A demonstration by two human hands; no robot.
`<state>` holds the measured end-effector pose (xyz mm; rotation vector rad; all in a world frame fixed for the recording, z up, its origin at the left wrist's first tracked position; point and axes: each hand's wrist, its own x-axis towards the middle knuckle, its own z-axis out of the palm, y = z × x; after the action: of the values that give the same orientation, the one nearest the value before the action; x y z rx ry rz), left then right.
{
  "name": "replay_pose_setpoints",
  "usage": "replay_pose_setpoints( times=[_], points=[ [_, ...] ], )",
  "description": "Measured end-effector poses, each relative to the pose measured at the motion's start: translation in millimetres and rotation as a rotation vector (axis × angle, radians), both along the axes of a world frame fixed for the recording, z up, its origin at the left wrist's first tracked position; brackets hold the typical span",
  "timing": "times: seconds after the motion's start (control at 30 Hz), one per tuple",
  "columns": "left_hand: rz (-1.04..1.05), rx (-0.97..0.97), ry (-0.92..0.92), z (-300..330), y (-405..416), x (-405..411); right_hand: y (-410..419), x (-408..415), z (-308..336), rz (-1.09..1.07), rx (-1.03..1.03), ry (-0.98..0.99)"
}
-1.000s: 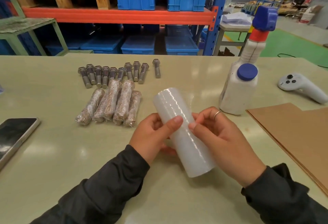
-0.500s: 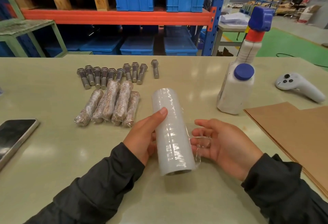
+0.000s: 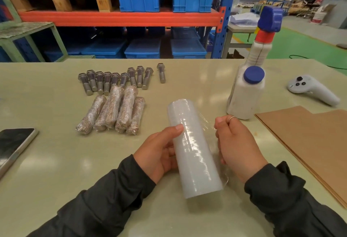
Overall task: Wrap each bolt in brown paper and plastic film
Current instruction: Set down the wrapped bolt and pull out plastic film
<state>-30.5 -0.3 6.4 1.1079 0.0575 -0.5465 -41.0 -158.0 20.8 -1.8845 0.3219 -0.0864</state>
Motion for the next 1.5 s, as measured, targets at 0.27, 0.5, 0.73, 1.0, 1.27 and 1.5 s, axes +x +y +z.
replay_pose_setpoints(
  times=[0.27, 0.5, 0.73, 1.0, 1.27, 1.5],
  points=[
    [-0.081, -0.23, 0.131, 10.0, -5.2, -3.1, -19.6, 11.5, -5.5, 0.034, -0.546, -0.012],
    [-0.005, 0.279, -0.127, 9.0, -31.5, 0.1, -40.6, 14.9, -7.7, 0.069, -1.027, 0.165],
    [-0.04, 0.706, -0.253, 3.9, -62.9, 14.5, -64.4, 10.2, -18.4, 0.06, -1.213, 0.286],
    [-0.031, 0.887, -0.256, 3.6, -71.8, 21.8, -88.2, 9.8, -1.3, -0.072, -1.178, 0.328],
    [-0.091, 1.002, -0.297, 4.1, -76.7, 25.2, -54.3, -12.6, -13.9, 0.222, -0.349, -0.307],
    [-0.148, 1.081, -0.303, 6.2, -73.2, 29.9, -61.3, -12.5, -30.7, 0.413, -0.382, -0.127]
  ],
)
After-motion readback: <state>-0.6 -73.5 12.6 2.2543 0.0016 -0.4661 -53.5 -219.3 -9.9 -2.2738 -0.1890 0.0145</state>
